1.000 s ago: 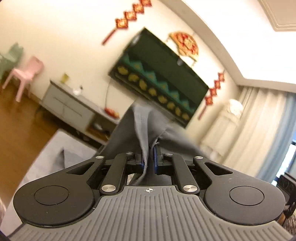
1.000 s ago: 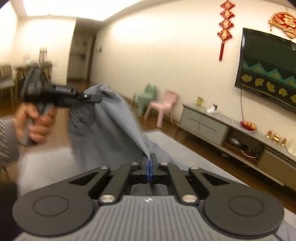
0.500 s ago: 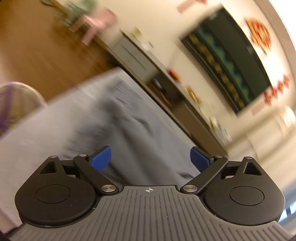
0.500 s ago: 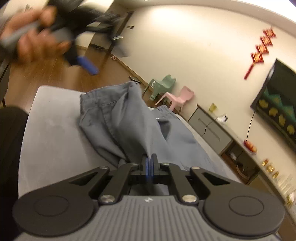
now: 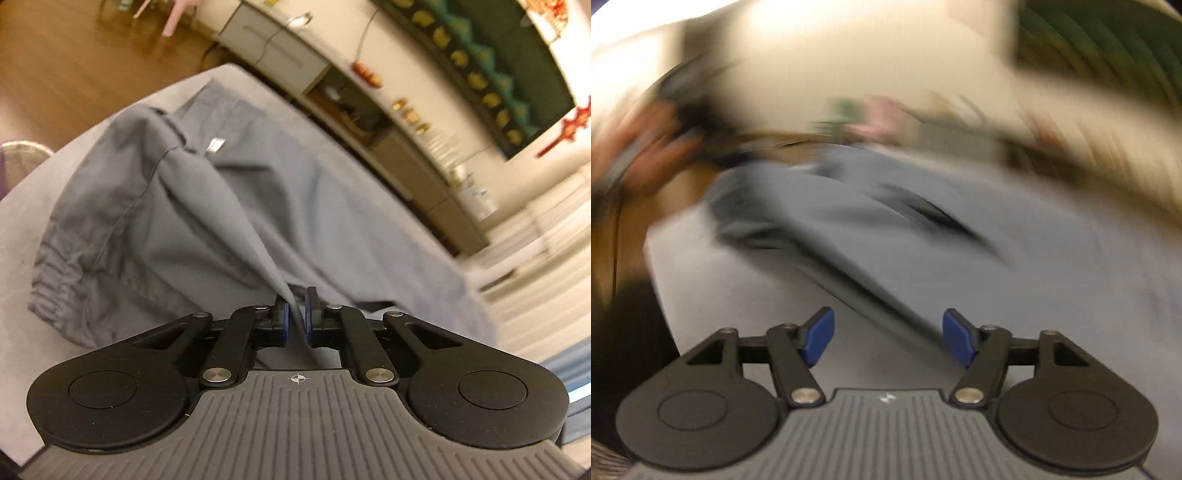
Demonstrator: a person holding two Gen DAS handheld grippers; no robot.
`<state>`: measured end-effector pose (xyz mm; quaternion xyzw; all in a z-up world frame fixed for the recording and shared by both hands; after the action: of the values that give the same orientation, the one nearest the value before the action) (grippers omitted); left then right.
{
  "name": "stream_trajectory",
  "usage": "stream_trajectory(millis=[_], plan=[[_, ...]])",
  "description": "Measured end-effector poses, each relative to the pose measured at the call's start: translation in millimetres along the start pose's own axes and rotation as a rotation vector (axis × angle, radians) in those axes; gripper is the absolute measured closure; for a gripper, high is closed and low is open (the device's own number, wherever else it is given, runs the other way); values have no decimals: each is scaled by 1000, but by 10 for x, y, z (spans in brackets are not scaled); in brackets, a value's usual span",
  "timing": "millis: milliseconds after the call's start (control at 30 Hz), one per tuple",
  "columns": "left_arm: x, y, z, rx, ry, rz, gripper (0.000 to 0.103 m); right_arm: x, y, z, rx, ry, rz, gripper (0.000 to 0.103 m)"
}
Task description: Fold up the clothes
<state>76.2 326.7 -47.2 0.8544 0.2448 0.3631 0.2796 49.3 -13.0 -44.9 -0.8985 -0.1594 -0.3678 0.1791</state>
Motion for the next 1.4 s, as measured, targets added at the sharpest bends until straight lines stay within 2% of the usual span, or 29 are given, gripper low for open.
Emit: stream_trajectory(millis=[67, 100, 133, 233, 300, 333, 367, 400, 433, 467, 500, 533, 567, 633, 733, 833, 867, 933, 1000, 1067, 1133, 1233, 1267, 1333, 1400], plan=[[14, -38, 18, -14, -1, -5, 103, -160, 944, -275, -79, -39, 354, 36], [7, -72, 36, -14, -2, -9, 103, -250, 1349, -444, -132, -27, 485, 36], [30, -116, 48, -13, -6, -14, 103, -334, 1730, -629, -189, -1, 601, 36], [71, -212, 132, 10, -8, -33, 103, -563, 2607, -1077, -354, 77, 894, 26], [90, -300, 136, 41, 6, -63, 80, -701, 2975, -1191, -397, 113, 1082, 21], [97, -356, 133, 62, 15, -81, 53, -718, 3105, -1196, -396, 117, 1141, 21], [101, -422, 138, 84, 22, -98, 31, -689, 3186, -1168, -401, 118, 1146, 21], [114, -471, 160, 103, 28, -106, 26, -647, 3268, -1138, -429, 121, 1132, 20], [133, -507, 195, 119, 33, -107, 29, -603, 3366, -1114, -469, 130, 1114, 21], [169, -531, 253, 125, 34, -102, 47, -552, 3455, -1090, -496, 133, 1098, 24], [250, -539, 330, 121, 27, -87, 69, -477, 3511, -1030, -482, 125, 1091, 34], [356, -542, 409, 118, 16, -66, 103, -392, 3554, -954, -449, 113, 1089, 73], [522, -495, 504, 116, 24, -42, 103, -276, 3582, -874, -421, 104, 1078, 99], [999, -270, 709, 100, 68, -4, 103, 172, 3593, -758, -425, 130, 1003, 100], [1798, 388, 729, -6, 176, 19, 103, 1087, 3619, -875, -385, 271, 921, 101], [2308, 1137, 289, -147, 310, 117, 103, 1932, 3499, -1259, -349, 451, 870, 101], [2383, 1319, 72, -194, 349, 151, 103, 2118, 3450, -1419, -334, 502, 853, 101], [2359, 1440, -340, -270, 395, 186, 103, 2345, 3351, -1745, -300, 589, 827, 101], [2116, 1259, -614, -271, 387, 221, 103, 2266, 3293, -2012, -289, 631, 806, 101], [1704, 776, -587, -196, 297, 199, 103, 1950, 3292, -2052, -312, 595, 798, 101], [1248, 224, -503, -104, 187, 161, 103, 1512, 3392, -1853, -340, 498, 824, 101], [662, -598, -122, 48, 24, 80, 103, 643, 3509, -1260, -371, 278, 926, 100], [525, -812, -11, 92, -9, 52, 103, 375, 3519, -1053, -378, 211, 961, 100], [284, -1175, 182, 175, -63, 13, 103, 36, 3505, -836, -383, 142, 1013, 100], [197, -1273, 243, 220, -64, 26, 103, -268, 3486, -660, -388, 84, 1062, 98]])
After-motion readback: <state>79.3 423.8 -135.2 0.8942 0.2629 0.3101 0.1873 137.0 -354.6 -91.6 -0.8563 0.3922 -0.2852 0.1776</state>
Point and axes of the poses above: each gripper's, at about its wrist camera, not at the fingertips, and z roughly the way its jaws point, y to its right, x to its top, the point moved 8 cm from there along z, roughly the way its jaws point, and after that the axes turned 3 degrees about -x, right-handed, at the moved point
